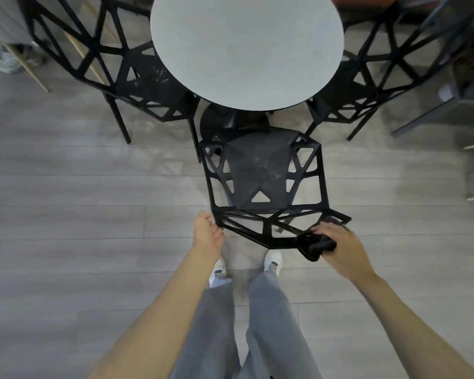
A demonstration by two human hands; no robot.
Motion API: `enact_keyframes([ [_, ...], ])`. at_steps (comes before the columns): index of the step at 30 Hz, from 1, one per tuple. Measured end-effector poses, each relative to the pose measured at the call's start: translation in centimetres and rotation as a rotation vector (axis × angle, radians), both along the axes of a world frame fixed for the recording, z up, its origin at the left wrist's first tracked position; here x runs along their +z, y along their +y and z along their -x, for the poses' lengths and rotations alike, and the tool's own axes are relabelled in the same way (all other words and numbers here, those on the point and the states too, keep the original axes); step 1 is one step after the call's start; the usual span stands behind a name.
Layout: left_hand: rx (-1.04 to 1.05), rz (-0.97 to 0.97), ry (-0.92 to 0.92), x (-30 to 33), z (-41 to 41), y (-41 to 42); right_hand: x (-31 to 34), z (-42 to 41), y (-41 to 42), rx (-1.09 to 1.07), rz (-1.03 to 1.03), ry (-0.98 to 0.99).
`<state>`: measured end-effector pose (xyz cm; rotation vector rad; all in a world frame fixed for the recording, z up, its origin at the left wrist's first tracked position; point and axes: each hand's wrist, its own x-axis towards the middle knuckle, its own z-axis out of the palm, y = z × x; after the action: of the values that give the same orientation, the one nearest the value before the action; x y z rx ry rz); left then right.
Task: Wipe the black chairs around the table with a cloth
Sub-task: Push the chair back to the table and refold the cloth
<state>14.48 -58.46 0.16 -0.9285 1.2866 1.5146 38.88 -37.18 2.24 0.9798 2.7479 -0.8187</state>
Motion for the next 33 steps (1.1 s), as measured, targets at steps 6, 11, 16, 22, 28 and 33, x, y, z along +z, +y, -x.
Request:
enact_keyframes([
  [6, 0.017, 0.029, 0.037, 0.4, -1.4, 1.0, -0.9, 4.0, -4.1, -0.016, 0.117, 0.052],
  [11, 0.104, 0.074, 0.022, 1.0, -1.2, 1.9, -1.4, 9.3, -8.6, 0.110, 0.286, 0.047],
  [16, 0.211, 0.156, 0.095, 0.3, -1.9, 2.8, -2.1, 5.0, -0.4, 0.257, 0.396, -0.042],
  [22, 0.320, 0.247, 0.245, 1.1, -5.5, 5.2, -2.5, -0.3, 11.3, 0.393, 0.401, -0.003],
  [28, 0.364, 0.421, 0.298, 2.3, -12.5, 8.4, -1.5, 1.8, 10.1, 0.554, 0.445, -0.114],
  [33, 0.375, 0.424, 0.339, 3.0, -16.8, 11.2, -1.1, 4.5, 3.4, 0.675, 0.583, 0.029],
])
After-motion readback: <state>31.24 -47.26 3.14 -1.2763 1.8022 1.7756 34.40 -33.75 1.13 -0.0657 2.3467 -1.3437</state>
